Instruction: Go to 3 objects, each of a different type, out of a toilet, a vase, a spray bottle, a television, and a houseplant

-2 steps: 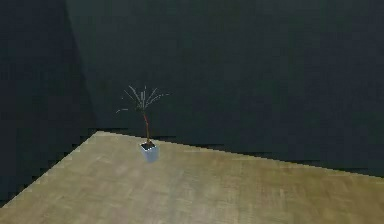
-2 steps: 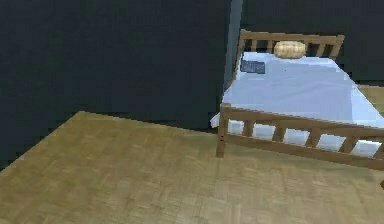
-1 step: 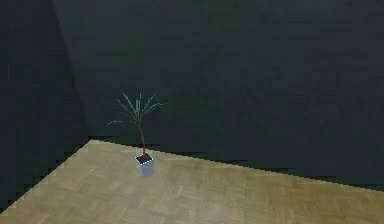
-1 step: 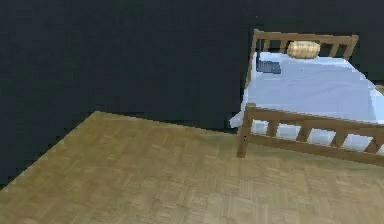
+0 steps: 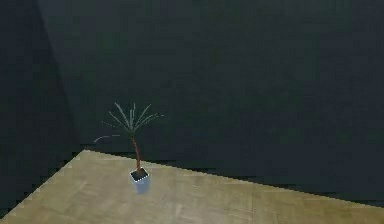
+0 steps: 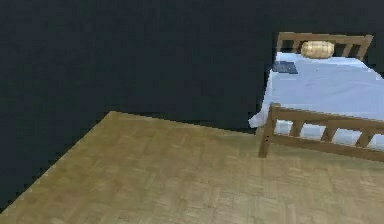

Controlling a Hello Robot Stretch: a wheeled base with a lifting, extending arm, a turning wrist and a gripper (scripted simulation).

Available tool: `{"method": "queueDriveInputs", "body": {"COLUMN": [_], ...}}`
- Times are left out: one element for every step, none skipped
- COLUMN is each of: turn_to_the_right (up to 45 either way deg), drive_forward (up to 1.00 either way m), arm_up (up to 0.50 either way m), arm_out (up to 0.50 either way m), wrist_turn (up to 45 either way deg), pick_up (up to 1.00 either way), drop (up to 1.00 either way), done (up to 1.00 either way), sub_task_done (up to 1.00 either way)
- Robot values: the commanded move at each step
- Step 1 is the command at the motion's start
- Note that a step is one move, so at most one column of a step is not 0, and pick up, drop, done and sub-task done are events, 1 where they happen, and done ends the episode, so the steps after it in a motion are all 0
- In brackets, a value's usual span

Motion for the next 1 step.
{"method": "queueDriveInputs", "body": {"turn_to_the_right": [30.0], "drive_forward": [0.0], "arm_up": [0.0], "arm_out": [0.0], "wrist_turn": [0.0], "pick_up": [0.0], "drop": [0.0], "done": [0.0], "sub_task_done": [0.0]}}
